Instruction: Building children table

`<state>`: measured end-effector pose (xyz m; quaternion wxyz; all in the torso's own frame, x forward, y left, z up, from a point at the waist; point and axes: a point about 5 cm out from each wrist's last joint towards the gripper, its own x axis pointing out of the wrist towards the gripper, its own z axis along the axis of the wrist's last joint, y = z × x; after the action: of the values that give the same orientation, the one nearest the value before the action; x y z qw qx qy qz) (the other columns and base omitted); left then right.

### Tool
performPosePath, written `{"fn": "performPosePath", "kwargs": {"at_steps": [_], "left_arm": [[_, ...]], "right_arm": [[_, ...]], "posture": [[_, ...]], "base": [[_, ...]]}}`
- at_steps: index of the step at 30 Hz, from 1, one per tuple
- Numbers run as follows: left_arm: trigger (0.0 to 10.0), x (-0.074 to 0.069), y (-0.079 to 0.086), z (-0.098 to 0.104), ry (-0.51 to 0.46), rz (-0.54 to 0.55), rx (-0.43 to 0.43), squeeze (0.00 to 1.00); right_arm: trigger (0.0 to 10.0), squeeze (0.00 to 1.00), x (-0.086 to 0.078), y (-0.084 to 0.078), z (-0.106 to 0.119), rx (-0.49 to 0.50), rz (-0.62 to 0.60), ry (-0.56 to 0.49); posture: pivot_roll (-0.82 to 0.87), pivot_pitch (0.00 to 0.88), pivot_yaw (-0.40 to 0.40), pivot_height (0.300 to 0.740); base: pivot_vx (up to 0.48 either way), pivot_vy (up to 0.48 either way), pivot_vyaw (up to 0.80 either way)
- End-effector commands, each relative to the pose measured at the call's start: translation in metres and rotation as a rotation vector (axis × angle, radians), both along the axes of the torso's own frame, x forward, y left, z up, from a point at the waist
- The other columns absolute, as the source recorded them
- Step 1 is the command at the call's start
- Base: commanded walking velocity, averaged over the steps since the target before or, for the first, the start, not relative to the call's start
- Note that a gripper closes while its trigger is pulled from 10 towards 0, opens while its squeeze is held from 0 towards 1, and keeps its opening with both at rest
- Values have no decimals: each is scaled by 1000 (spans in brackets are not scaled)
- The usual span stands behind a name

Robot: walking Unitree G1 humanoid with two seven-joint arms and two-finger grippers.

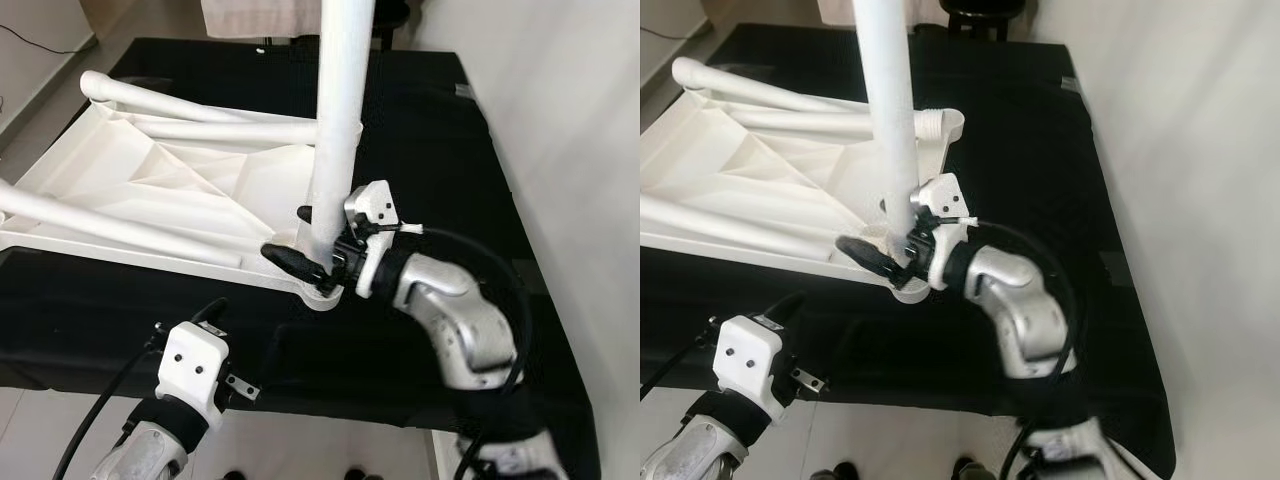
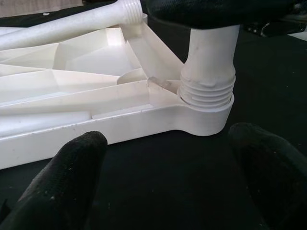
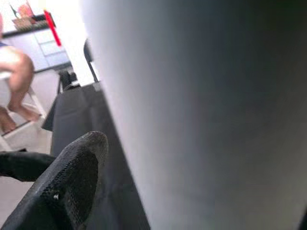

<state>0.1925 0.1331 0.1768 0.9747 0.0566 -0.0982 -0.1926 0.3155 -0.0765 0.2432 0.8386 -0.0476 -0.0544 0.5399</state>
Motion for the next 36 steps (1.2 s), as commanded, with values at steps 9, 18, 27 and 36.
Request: {"fn": "performPosePath", "kwargs": {"at_steps": [9,18,27,36], "left_arm": [[10000,-8,-1,-3,28,0,9,0],[10000,-10,-2,-2,29,-1,5,0],[10000,-10,-4,-1,26,4,-1,0],[10000,-6,0,-1,23,1,6,0]], "right_arm": [[4353,0,30,7,7,-150,252,-17],[0,0,37,-1,8,-151,301,2],[0,0,35,-19,-3,-100,125,28],[0,0,-18,-13,-59,-38,-651,185]], "posture": [[32,295,-18,740],[31,314,-32,740],[19,322,-53,740],[-10,314,-31,740]], "base": [[0,0,0],[0,0,0],[0,0,0],[0,0,0]]}}
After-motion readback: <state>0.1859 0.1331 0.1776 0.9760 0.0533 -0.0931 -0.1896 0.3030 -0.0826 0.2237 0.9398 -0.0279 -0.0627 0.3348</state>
